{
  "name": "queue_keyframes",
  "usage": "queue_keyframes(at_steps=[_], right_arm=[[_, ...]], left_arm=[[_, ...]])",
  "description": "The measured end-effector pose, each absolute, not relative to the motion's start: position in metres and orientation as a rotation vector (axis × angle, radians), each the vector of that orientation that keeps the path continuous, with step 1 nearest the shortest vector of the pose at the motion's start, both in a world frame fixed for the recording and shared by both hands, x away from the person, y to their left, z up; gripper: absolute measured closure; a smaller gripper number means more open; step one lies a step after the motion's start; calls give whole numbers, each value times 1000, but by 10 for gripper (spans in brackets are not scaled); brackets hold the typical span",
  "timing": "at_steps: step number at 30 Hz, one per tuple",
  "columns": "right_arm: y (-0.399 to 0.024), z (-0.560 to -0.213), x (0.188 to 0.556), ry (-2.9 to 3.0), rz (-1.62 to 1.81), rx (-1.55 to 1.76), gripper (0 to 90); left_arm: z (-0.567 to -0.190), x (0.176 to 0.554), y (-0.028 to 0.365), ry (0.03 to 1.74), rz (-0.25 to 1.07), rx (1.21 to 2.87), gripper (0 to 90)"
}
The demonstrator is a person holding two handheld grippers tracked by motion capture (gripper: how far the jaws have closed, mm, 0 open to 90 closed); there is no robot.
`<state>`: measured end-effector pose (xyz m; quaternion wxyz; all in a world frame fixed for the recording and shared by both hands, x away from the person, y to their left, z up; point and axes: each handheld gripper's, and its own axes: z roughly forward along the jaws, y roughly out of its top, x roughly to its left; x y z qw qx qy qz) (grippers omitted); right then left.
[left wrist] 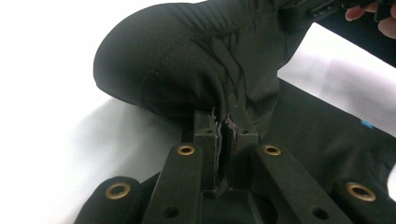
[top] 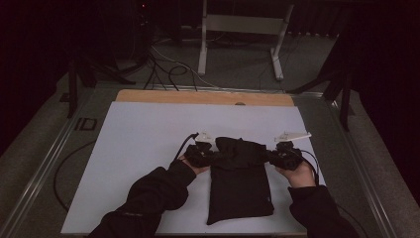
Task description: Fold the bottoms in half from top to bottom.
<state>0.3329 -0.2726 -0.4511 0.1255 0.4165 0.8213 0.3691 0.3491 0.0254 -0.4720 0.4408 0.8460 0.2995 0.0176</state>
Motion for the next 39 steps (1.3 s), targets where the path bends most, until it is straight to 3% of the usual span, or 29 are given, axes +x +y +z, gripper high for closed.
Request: queue_keyframes(at_steps=[39], right_arm=[[-272, -472, 273, 2465, 1069, 1218, 856]], left_arm=[[-484, 290, 30, 665, 8, 2153, 856]])
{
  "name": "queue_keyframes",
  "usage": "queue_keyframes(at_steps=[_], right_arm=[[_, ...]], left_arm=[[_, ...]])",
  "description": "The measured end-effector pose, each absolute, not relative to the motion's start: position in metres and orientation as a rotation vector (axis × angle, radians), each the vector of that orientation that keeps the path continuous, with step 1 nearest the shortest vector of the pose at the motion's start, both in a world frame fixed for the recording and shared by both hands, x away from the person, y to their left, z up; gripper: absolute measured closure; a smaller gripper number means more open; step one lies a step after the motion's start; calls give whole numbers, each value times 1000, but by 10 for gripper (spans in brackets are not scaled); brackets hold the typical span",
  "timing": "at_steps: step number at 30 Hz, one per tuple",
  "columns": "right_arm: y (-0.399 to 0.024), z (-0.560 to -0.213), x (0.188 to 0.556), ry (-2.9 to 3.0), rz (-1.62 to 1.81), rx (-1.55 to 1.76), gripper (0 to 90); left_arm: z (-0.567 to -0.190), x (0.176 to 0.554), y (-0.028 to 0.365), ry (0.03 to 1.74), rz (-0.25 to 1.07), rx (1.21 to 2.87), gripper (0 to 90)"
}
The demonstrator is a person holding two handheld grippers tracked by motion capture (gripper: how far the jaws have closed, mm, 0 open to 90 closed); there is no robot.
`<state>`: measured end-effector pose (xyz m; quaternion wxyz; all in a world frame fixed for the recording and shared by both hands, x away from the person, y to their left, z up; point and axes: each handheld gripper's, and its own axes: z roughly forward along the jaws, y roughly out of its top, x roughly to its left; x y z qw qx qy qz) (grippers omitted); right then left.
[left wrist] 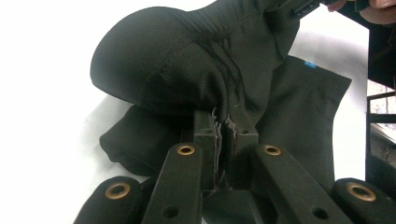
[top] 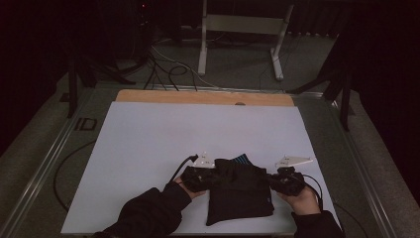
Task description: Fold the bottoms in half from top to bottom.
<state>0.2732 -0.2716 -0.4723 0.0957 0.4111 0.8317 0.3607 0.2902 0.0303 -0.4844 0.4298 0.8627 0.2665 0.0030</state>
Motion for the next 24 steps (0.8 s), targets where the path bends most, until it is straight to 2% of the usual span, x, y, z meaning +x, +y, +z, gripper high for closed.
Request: queue_keyframes(at_steps=[24], right_arm=[[-269, -498, 264, 2535, 998, 1223, 854]], left_arm=[[-508, 269, 38, 711, -130, 2120, 852]])
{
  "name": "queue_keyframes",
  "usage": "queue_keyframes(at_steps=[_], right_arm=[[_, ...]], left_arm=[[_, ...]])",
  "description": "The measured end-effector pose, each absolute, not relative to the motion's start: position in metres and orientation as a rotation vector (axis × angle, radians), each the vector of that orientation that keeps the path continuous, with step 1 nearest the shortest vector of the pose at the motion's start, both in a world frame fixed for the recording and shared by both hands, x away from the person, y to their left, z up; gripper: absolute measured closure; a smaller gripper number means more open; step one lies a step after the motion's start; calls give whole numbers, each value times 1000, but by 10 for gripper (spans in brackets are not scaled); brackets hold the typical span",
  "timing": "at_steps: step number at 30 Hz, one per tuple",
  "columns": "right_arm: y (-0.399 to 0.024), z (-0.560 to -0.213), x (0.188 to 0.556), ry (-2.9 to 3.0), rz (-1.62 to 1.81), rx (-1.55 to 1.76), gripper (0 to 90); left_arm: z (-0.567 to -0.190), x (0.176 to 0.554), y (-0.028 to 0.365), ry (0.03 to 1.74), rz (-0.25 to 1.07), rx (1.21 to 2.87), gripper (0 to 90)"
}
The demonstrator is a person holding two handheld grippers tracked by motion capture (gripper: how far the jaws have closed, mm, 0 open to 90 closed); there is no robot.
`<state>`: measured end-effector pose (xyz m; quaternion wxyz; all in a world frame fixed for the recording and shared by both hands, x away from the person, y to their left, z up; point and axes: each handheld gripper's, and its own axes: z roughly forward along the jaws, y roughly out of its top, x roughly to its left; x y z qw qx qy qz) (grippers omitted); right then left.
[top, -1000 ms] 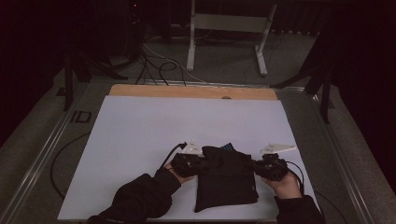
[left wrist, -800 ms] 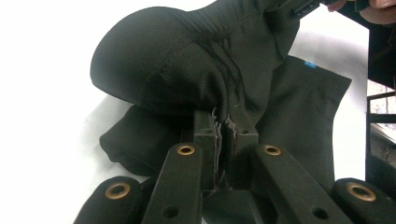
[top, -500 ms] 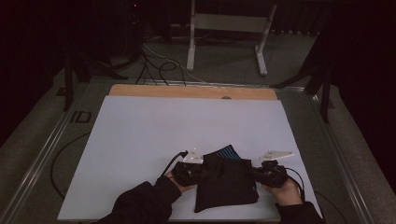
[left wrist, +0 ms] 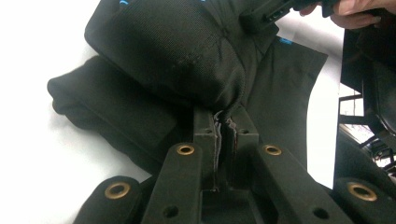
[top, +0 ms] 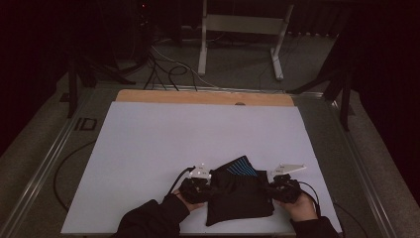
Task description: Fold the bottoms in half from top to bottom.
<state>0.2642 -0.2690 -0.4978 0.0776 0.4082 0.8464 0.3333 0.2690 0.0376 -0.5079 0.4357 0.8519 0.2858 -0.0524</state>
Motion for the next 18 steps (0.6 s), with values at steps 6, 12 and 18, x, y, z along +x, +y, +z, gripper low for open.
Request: queue_keyframes(at_steps=[6, 12, 18], right_arm=[[-269, -497, 257, 2549, 1001, 1211, 854], [-268, -504, 254, 2560, 993, 1229, 832], [-268, -501, 254, 2560, 979, 1230, 721]], left_arm=[[-509, 263, 42, 704, -147, 2120, 851], [-515, 262, 45, 726, -184, 2098, 821], [-513, 259, 43, 694, -184, 2094, 666]])
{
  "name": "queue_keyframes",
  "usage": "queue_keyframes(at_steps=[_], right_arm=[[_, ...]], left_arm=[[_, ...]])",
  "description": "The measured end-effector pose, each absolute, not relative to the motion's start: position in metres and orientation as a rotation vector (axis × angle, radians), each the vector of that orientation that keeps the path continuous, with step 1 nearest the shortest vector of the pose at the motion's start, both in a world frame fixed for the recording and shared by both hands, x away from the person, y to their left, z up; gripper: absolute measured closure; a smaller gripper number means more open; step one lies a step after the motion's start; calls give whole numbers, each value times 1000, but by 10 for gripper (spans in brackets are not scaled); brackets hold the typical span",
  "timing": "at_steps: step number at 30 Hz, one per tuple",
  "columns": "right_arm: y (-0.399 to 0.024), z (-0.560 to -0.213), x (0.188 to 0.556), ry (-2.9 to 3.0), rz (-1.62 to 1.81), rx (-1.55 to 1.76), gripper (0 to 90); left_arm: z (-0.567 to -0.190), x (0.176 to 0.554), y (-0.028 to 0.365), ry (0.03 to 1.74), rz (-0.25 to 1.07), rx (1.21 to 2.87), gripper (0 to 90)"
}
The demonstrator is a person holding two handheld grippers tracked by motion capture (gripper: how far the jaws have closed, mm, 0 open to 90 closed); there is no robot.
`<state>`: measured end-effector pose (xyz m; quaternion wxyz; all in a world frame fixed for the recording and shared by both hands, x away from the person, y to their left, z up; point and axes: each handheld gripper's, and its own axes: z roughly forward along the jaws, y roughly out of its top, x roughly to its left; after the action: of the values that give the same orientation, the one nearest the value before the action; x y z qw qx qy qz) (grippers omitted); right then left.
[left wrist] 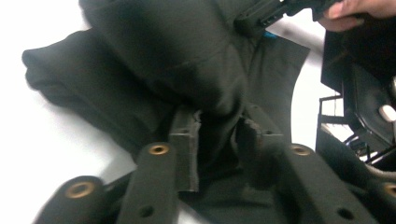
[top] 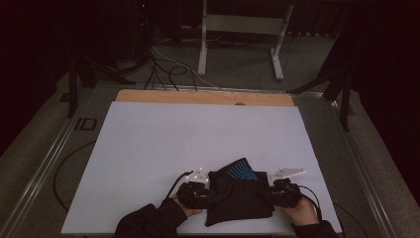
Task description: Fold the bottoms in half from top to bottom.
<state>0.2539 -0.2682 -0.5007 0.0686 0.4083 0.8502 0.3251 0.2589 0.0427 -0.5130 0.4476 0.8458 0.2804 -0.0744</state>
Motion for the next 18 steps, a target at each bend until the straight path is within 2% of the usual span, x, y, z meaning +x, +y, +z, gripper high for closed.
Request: queue_keyframes(at_steps=[3, 8, 14, 17, 18], right_arm=[[-270, -496, 253, 2554, 1005, 1214, 679], [-276, -482, 253, 2507, 1041, 1224, 628], [-281, -465, 264, 2432, 1079, 1211, 639], [-279, -461, 275, 2409, 1068, 1203, 695], [-277, -461, 280, 2406, 1068, 1206, 745]], left_arm=[[-508, 256, 45, 683, -165, 2100, 613], [-499, 254, 54, 671, -150, 2106, 590], [-485, 256, 69, 707, -103, 2054, 563], [-481, 262, 73, 756, -71, 2033, 624], [-480, 264, 74, 768, -52, 2033, 681]])
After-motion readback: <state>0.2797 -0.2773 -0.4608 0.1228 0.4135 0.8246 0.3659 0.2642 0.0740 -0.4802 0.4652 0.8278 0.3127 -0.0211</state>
